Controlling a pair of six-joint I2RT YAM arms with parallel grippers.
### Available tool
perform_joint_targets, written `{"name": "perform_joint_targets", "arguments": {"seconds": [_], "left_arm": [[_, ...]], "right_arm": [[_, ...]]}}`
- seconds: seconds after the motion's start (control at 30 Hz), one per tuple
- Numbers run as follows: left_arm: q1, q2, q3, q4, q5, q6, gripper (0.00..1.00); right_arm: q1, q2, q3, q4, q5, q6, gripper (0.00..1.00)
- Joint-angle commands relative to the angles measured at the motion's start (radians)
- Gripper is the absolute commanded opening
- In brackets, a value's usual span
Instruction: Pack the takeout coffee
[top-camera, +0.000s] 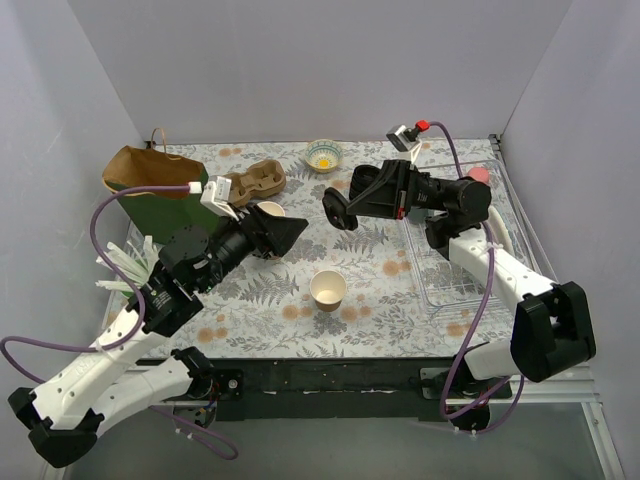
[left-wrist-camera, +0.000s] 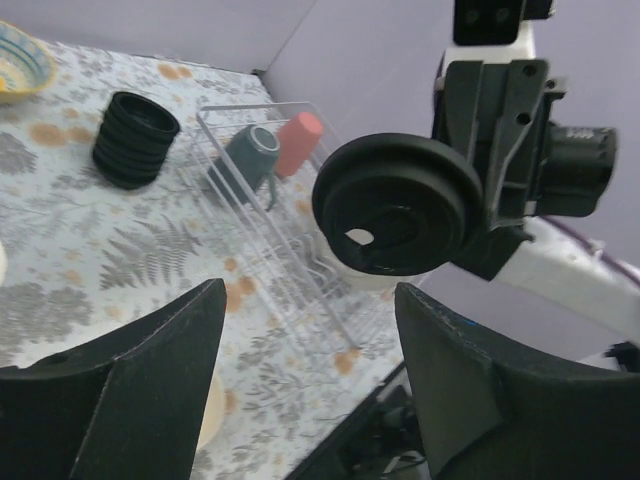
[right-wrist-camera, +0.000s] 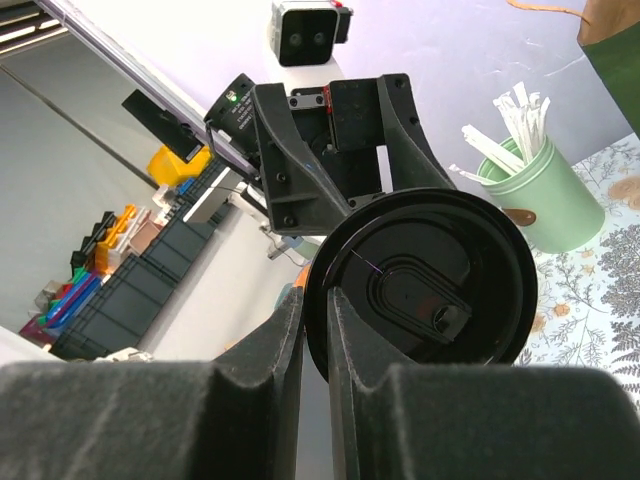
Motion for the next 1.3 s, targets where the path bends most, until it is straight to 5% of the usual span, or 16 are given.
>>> {"name": "perform_joint_targets", "arguments": {"seconds": [0.0, 0.37, 1.07, 1.27], "left_arm": [[0.002, 0.0, -0.045, 0.133, 0.073, -0.243, 0.66], [0.002, 0.122, -0.093, 0.328, 0.175, -0.413, 0.59], [0.002, 0.246, -0.123, 0.494, 0.224, -0.458, 0.44], [0.002, 0.266, -0.117, 0.542, 0.216, -0.465, 0.29]], "right_arm": [[-0.001, -0.05, -0.009, 0.436, 0.043, 0.025, 0.18], [-0.001, -0.094, -0.029, 0.386, 0.072, -0.038, 0.18], [0.005, -0.128, -0.061, 0.319, 0.093, -0.079, 0.18], [0.007, -0.137, -0.079, 0.32, 0.093, -0.081, 0.18]]}}
